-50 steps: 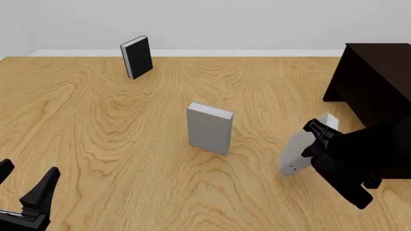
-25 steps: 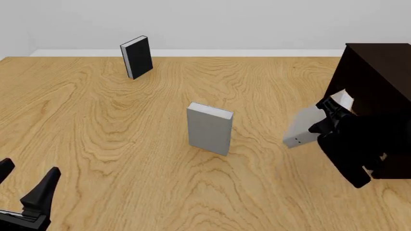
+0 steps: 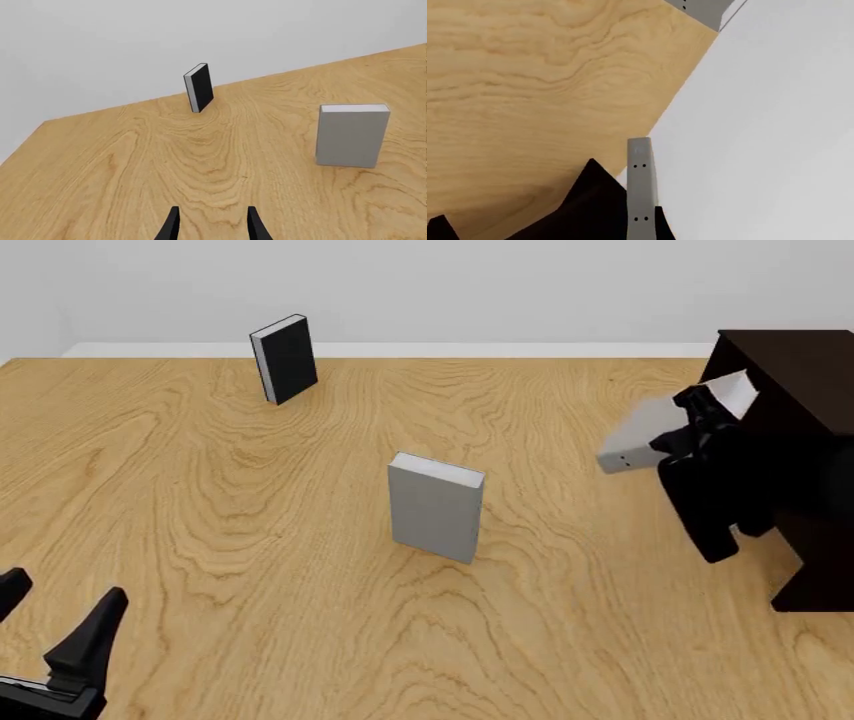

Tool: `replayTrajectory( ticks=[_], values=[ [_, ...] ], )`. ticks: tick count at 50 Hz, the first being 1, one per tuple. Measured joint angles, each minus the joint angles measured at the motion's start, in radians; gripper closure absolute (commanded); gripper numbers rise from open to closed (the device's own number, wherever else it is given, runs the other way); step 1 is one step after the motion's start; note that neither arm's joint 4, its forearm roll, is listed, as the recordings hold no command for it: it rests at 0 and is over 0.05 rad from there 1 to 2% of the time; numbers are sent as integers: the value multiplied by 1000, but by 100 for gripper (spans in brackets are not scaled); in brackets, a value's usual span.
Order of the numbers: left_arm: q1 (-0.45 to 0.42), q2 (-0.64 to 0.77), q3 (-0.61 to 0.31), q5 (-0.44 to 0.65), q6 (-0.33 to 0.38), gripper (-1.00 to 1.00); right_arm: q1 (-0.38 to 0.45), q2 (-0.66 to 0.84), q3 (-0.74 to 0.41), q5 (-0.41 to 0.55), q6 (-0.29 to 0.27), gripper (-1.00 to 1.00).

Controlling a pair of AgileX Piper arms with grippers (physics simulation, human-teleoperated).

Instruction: Pick up the book on the right and place it on the cabinet shelf.

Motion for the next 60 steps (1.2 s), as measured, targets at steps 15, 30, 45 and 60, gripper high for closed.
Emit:
replayTrajectory(
  ticks=[15,30,45,60],
  values=[
    [-4,0,0,2,-1,-100,21,134,-48,-218,128,100],
    [-5,2,0,3,0,-100,20,201,-66,-345,283,100],
    [-6,4,0,2,-1,-100,-27,222,-40,-486,362,100],
    [-10,8,0,-5,-4,-100,-41,242,-7,-604,444,100]
  ],
)
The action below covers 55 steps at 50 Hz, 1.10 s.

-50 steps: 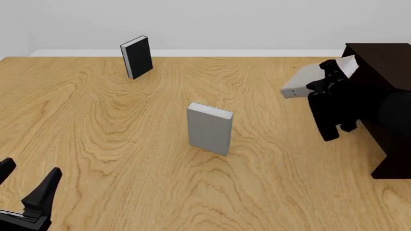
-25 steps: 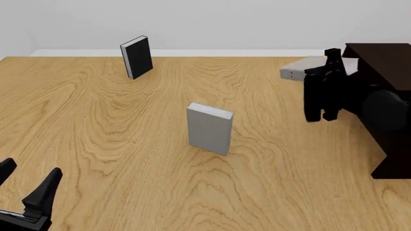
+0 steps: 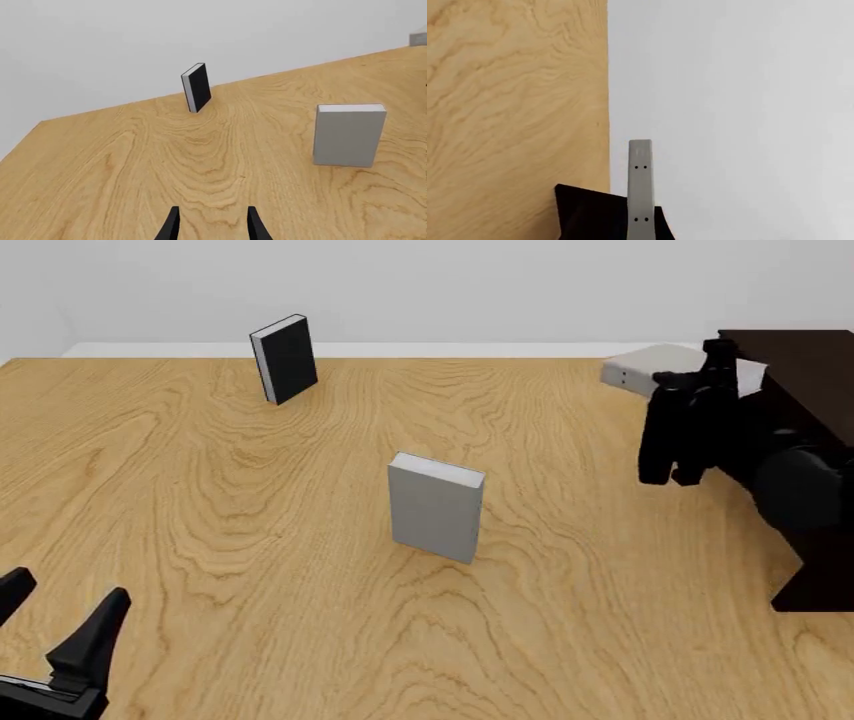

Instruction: Pick up the book on the right and place it on the cabinet shelf.

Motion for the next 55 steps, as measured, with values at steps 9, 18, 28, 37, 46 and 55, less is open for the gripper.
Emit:
replayTrajectory(
  ticks=[9,18,28,37,46,55],
  values=[
    [-2,-2,0,0,-2,-100,19,14,5,-44,62,100],
    [-4,-2,0,0,-3,-100,12,29,32,-98,96,100],
    [-5,-1,0,0,-3,-100,3,53,77,-172,126,100],
    [-6,1,0,-2,-2,-100,2,85,119,-256,154,100],
    [-7,3,0,-3,-2,-100,0,126,163,-359,159,100],
    [-7,4,0,-3,-1,-100,-9,167,215,-472,148,100]
  ],
)
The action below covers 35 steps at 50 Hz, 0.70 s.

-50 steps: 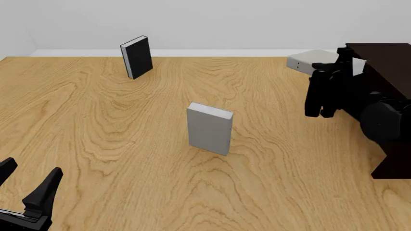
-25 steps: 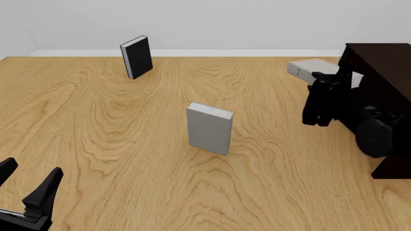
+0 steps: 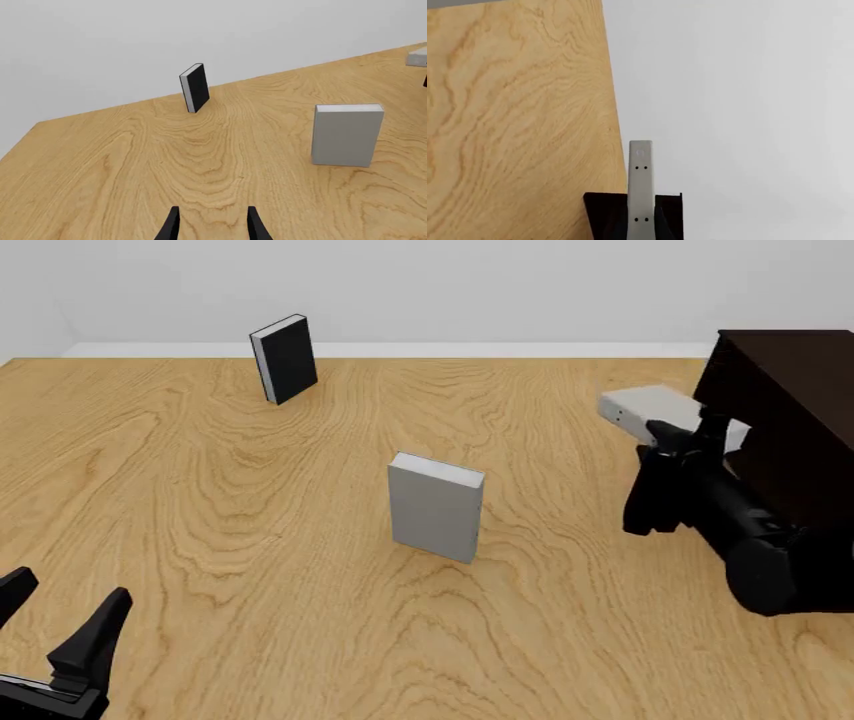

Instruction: Pick up the book on the right and place it on the cabinet shelf.

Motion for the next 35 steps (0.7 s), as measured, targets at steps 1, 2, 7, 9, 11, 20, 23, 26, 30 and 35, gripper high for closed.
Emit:
replayTrajectory(
  ticks=[1,2,7,9,11,20,23,26,30,35],
  values=[
    [0,0,0,0,0,-100,-2,5,7,-14,-2,100],
    [0,0,0,0,0,-100,-3,10,13,-27,-4,100],
    [0,0,0,0,-1,-100,-13,32,44,-89,-14,100],
    [-1,0,0,1,-1,-100,-18,37,56,-112,-19,100],
    [-1,0,0,1,-2,-100,-25,44,67,-136,-25,100],
    [-4,1,0,0,-5,-100,-57,71,106,-222,-38,100],
    [-4,0,0,0,-6,-100,-70,73,114,-239,-38,100],
    [-4,-1,0,0,-7,-100,-81,72,117,-247,-35,100],
    [-5,-2,0,-1,-9,-100,-92,69,116,-249,-30,100],
    [-6,-3,0,-1,-12,-100,-105,61,111,-241,-18,100]
  ],
)
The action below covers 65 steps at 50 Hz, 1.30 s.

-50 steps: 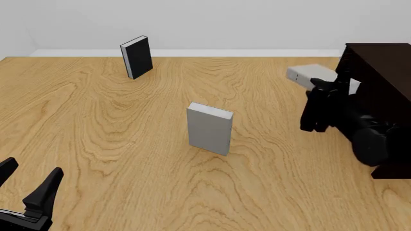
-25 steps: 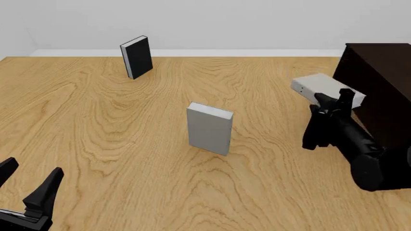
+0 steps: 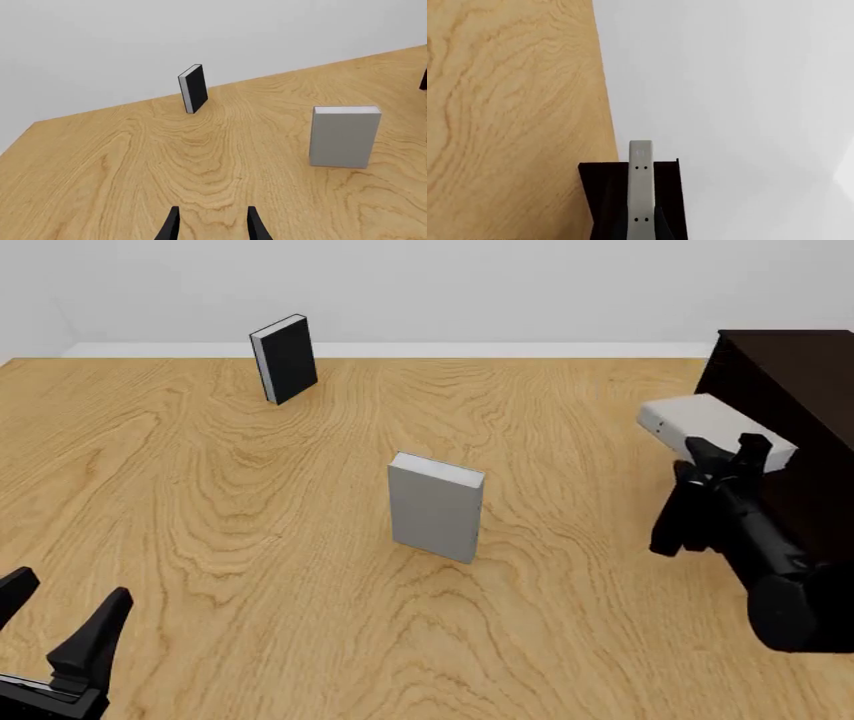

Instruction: Pick up the book on the right and place it on the cabinet shelf.

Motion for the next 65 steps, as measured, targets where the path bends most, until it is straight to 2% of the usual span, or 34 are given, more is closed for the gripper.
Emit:
replayTrajectory(
  ticks=[34,65],
  values=[
    [-2,-4,0,4,-6,-100,-74,38,-29,20,66,100],
    [1,-6,0,5,-6,-100,-166,81,-26,-3,74,100]
  ],
)
